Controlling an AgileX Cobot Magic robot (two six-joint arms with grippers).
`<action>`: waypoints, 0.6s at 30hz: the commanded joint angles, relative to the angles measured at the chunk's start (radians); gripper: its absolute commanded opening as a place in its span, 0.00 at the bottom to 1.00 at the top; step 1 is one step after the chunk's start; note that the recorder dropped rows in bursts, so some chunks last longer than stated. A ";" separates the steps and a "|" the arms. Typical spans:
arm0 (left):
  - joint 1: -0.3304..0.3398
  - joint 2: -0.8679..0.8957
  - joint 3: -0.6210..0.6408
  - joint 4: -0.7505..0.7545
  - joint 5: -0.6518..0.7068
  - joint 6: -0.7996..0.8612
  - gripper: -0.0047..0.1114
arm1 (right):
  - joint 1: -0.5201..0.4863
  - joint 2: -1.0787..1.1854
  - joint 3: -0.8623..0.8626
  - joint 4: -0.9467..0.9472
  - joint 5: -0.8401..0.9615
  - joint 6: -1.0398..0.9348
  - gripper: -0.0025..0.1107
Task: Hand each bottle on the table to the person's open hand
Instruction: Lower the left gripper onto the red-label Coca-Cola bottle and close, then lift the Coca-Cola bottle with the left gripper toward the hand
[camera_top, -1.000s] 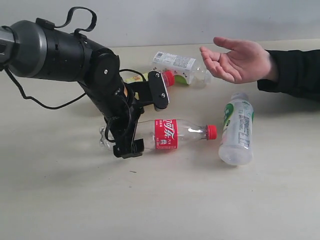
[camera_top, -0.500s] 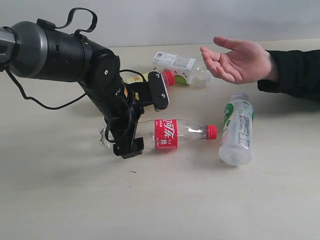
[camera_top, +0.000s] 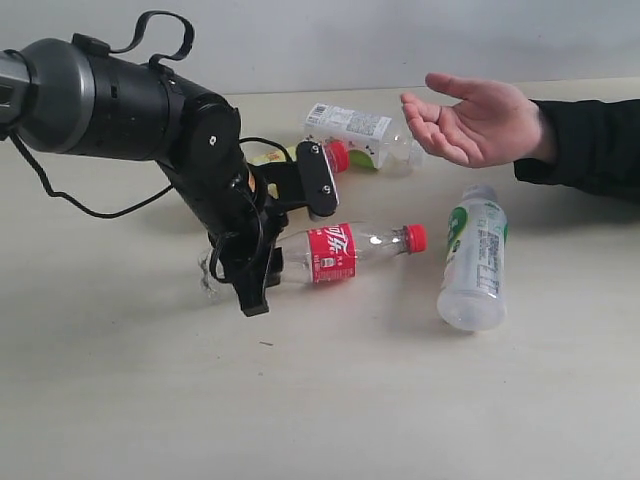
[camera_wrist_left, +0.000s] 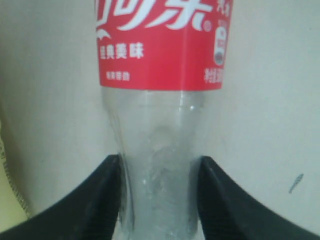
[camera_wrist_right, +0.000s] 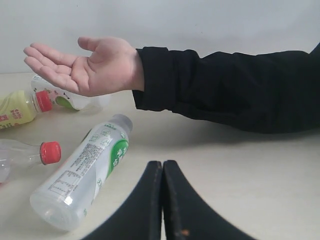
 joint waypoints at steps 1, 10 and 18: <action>-0.005 0.004 -0.002 0.000 0.081 0.004 0.04 | -0.005 0.004 0.005 -0.003 -0.013 -0.002 0.02; -0.005 -0.056 -0.002 0.000 0.151 -0.027 0.04 | -0.005 0.004 0.005 -0.003 -0.013 -0.002 0.02; -0.005 -0.148 -0.002 0.000 0.182 -0.135 0.04 | -0.005 0.004 0.005 -0.003 -0.013 -0.002 0.02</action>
